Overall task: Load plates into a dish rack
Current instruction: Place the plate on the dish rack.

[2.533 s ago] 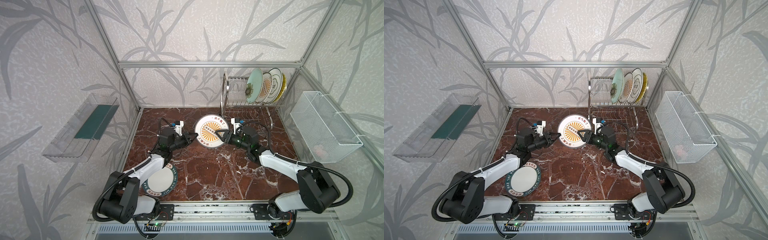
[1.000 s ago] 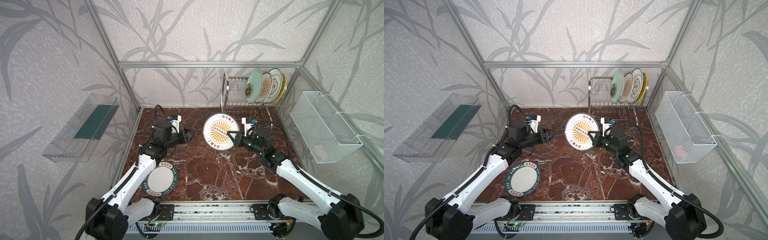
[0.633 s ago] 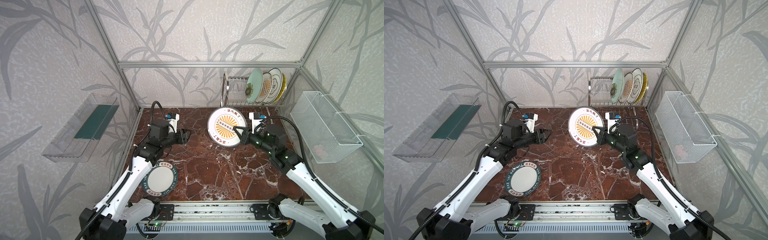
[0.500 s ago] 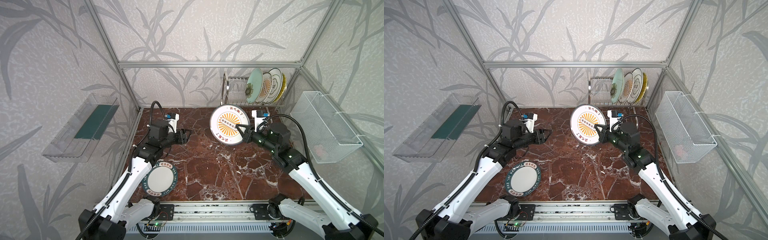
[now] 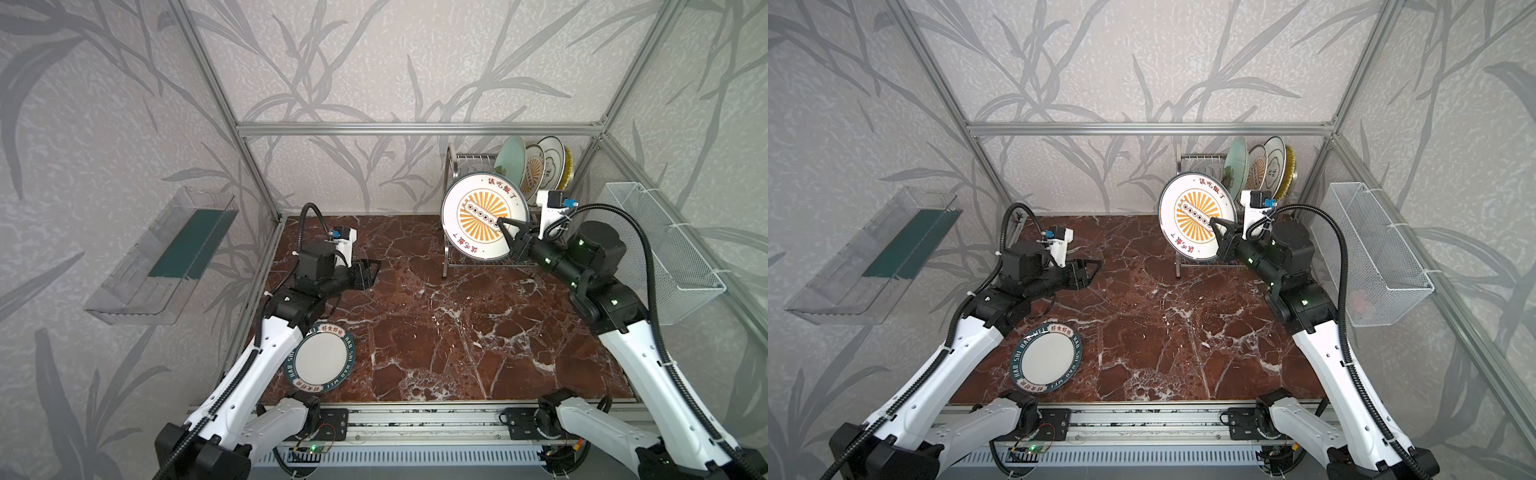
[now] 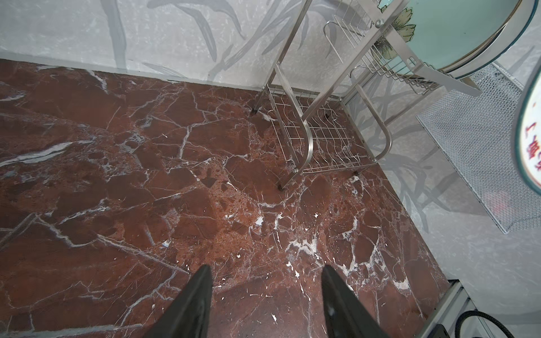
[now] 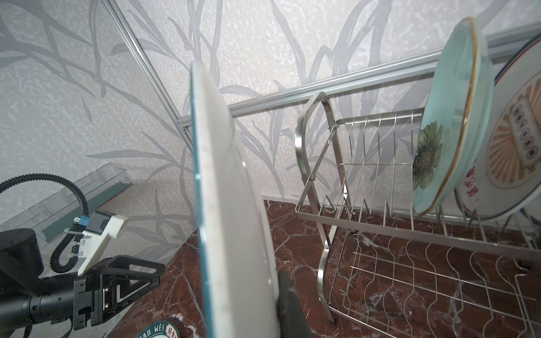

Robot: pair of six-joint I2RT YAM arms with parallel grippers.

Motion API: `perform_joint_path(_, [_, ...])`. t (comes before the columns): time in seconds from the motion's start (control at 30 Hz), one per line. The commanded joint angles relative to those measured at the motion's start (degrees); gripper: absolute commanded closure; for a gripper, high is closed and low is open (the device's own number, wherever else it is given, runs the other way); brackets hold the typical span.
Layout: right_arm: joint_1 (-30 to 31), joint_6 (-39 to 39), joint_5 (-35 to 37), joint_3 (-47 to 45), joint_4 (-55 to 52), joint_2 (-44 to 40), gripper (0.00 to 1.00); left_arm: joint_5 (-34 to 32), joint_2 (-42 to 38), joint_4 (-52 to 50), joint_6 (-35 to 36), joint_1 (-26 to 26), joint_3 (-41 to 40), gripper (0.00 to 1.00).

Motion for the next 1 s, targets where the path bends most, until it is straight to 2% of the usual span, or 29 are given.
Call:
perform_joint_path(0.0, [-0.40,-2.20,0.11,4.82,1.13,1.09,1.00,0.37,-0.93,0.28,0.63,0.24,-1.02,0.42])
perform_joint_path(0.97, [-0.40,-15.90,22.72,32.06,0.03,20.33,1.00,3.85,-1.96,1.15,-0.16,0.34,-1.58,0.42])
